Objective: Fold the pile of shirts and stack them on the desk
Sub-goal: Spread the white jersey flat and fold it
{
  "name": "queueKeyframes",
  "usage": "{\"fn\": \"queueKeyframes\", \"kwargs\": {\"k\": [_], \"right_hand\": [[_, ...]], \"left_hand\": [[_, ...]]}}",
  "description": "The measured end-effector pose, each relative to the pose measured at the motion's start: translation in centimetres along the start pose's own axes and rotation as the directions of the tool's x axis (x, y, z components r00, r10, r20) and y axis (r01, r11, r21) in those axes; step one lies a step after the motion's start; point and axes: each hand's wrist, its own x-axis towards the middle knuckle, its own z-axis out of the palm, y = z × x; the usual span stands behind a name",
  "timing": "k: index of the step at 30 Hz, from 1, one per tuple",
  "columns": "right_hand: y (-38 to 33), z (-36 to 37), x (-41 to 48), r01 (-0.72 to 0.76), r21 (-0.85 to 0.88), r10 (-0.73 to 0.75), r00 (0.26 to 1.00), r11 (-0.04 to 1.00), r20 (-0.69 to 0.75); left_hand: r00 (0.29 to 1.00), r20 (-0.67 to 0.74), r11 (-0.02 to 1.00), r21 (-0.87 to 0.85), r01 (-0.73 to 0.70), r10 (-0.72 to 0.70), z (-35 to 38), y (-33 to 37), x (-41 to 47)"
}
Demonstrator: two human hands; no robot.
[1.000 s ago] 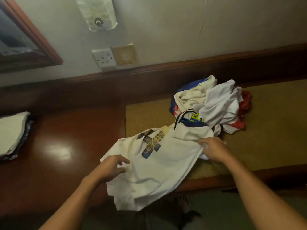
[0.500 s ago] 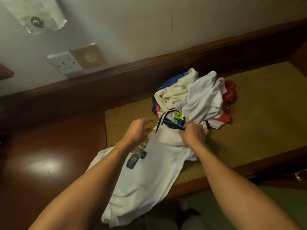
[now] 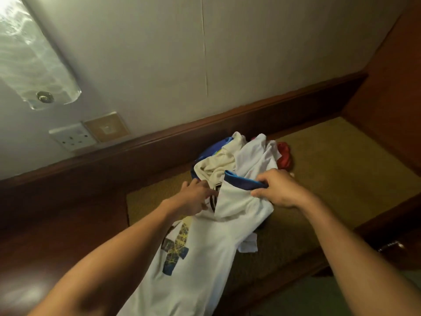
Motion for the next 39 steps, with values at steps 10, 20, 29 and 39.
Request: {"fn": "queueKeyframes", "kwargs": {"k": [10, 20, 29, 39], "right_hand": [[3.3, 12.2, 1.2, -0.095, -0.027, 0.089, 0.983, 0.995, -0.162], [3.4, 18.6, 2.4, -0.025, -0.226, -0.067, 0.919, 0.974, -0.388], [-5.8, 2.5, -2.1, 0.199, 0.399, -0.123, 0.97, 0.895, -0.208], [-22.5, -0.6, -9.7, 0.413, 0.278, -0.273, 0.862, 0.867, -0.428]], "left_hand": [[0.974, -0.173, 0.982, 0.145, -0.125, 0.149, 2.0, -0.9, 1.3], [0.91, -0.299, 0.934, 0.3, -0.194, 0.286, 3.6, -2.2, 3.0], [0.928, -0.309, 0.943, -0.189, -0.274, 0.208, -8.0, -6.4, -10.1], [0.858, -0.514, 1.0, 0.013, -0.016, 0.021, -12.1, -12.7, -28.9]]}}
